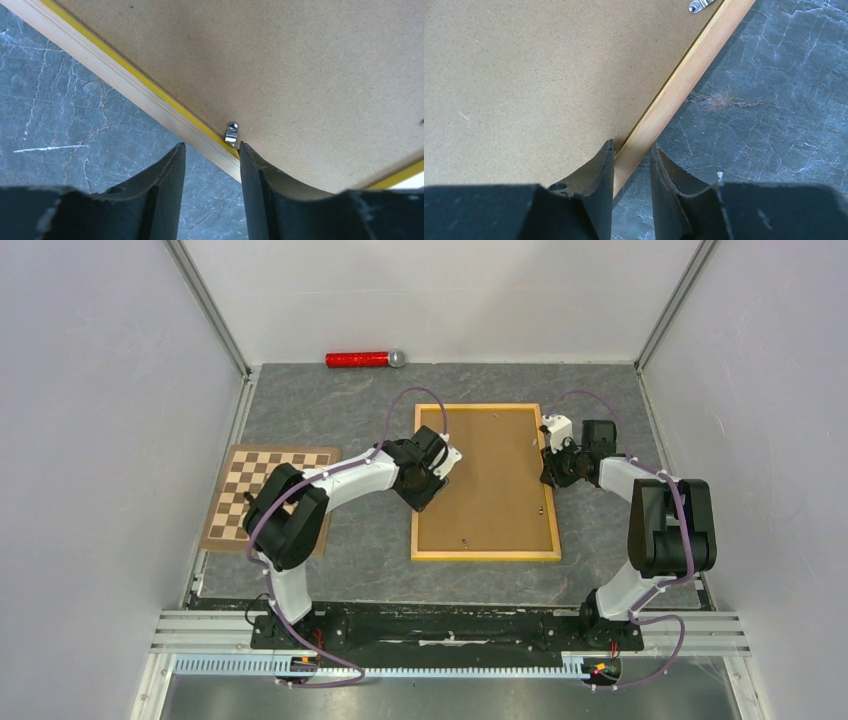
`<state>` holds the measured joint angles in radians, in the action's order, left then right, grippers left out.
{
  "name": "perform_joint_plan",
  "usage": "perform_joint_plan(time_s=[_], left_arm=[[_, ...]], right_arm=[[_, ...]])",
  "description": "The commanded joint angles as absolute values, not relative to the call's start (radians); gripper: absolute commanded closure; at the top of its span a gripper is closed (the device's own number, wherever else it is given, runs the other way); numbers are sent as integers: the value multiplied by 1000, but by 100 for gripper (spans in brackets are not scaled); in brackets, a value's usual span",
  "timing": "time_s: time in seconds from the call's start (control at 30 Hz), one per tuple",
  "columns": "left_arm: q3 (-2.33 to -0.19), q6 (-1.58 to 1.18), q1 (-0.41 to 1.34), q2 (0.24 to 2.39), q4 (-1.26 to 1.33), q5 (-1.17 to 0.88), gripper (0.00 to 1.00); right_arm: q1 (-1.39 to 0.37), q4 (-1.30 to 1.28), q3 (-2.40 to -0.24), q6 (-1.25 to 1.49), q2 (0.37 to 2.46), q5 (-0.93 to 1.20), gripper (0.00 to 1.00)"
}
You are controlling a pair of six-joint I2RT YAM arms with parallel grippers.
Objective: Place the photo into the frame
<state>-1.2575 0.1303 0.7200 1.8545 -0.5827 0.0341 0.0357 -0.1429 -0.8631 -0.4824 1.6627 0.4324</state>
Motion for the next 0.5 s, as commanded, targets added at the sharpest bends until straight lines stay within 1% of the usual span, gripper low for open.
perform_joint_plan(time_s=[0.0, 0.03, 0.13, 0.47], left_arm=[[-1336, 59, 702, 1844, -614, -51, 46], [-1344, 45, 699, 1844, -620, -55, 42], [-1356, 28, 690, 1853, -633, -77, 39], [-1332, 62, 686, 1876, -621, -14, 38]], right_arm=[[32, -192, -833, -540, 1654, 435, 100], [32, -192, -833, -540, 1653, 435, 100], [32, -193, -833, -540, 1653, 434, 100], [32, -193, -838, -538, 1654, 434, 100]])
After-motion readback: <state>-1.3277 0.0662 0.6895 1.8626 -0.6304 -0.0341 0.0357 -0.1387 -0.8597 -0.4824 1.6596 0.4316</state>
